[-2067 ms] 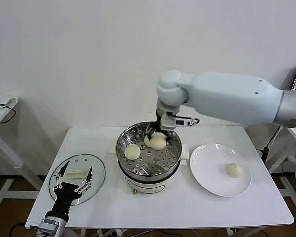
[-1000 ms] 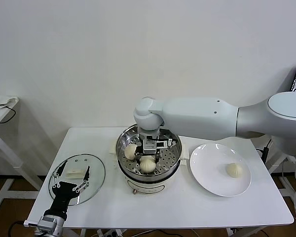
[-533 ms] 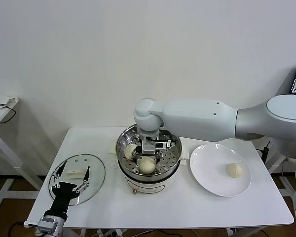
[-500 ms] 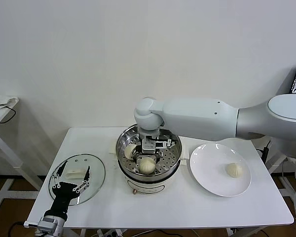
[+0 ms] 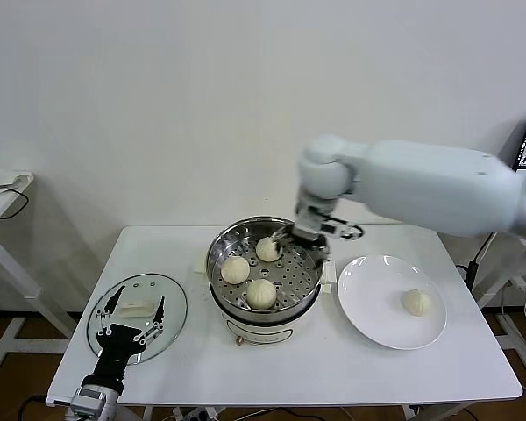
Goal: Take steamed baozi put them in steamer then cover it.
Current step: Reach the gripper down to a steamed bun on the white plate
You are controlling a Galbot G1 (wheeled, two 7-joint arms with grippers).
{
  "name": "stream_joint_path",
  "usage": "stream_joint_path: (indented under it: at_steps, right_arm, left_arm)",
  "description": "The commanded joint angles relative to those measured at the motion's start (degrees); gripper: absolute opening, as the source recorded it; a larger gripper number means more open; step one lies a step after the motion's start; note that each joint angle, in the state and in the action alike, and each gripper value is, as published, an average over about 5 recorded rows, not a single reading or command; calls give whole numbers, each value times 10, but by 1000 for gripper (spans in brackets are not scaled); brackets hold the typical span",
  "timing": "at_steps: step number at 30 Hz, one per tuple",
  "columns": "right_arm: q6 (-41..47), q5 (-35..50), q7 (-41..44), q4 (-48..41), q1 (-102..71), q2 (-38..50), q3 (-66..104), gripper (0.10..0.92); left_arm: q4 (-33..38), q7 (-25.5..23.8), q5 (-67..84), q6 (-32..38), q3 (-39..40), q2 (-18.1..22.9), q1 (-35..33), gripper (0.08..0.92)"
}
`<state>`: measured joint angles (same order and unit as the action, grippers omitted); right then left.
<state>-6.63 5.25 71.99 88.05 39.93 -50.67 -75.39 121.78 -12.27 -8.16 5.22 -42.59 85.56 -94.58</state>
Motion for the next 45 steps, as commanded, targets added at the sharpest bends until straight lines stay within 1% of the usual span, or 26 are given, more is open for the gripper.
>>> stream_joint_path:
  at_steps: [1,5,8,15,27,45]
  right_arm:
    - [197,3,41,15,-64,224,50,823]
    - [182,-59,49,-34,-184,261,150,823]
    - [168,-97,47,-72,-275,272,238,823]
    - [150,-163,28,-150,-432,242,395,823]
    - [127,-226,17,-243,-480,169,471,823]
    - [117,-253,-13,-289,-515,110,504,823]
  left_arm:
    - [0,0,0,-3,1,-3,1,823]
    - [-3,0,-1,-2,4,-3,1,823]
    - [-6,-1,-1,-2,5,-3,2,823]
    - [-6,-1,-7,-2,13,-3,2,823]
    - [-6,-1,-11,0,12,0,-1,823]
    - [-20,-1,-14,0,13,3,8,823]
